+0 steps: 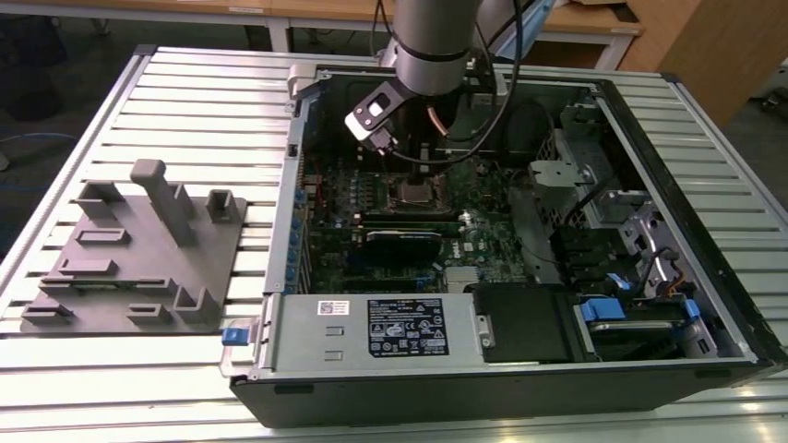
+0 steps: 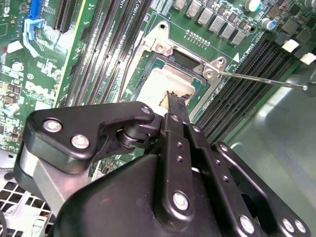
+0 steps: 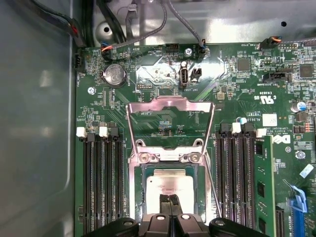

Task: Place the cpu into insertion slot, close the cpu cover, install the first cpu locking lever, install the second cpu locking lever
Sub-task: 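Close the cpu cover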

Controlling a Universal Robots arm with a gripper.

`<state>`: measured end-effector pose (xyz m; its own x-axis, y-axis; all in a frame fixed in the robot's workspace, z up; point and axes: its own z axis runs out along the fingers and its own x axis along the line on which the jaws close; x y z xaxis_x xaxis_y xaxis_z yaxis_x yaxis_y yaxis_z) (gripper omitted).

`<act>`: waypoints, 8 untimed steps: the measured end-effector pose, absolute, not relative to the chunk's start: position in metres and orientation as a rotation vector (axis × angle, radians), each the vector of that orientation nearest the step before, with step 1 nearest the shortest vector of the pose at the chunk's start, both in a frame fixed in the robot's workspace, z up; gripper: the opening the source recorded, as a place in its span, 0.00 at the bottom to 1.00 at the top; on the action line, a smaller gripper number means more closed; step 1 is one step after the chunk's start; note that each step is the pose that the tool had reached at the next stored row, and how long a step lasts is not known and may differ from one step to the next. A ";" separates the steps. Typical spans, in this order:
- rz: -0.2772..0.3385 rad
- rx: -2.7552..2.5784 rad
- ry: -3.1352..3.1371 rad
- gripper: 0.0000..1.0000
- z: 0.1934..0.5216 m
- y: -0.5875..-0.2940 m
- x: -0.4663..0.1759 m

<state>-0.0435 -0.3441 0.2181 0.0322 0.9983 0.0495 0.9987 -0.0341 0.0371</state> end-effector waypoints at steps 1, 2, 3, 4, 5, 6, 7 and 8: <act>-0.096 -2.251 -2.178 0.11 0.219 -0.344 -0.043; -0.096 -2.251 -2.178 0.11 0.220 -0.344 -0.043; -0.096 -2.251 -2.178 0.11 0.221 -0.344 -0.043; -0.096 -2.251 -2.178 0.11 0.223 -0.344 -0.043; -0.096 -2.251 -2.178 0.11 0.224 -0.344 -0.043; -0.096 -2.251 -2.178 0.11 0.225 -0.344 -0.043; -0.096 -2.251 -2.178 0.11 0.227 -0.344 -0.043; -0.096 -2.251 -2.178 0.11 0.228 -0.344 -0.043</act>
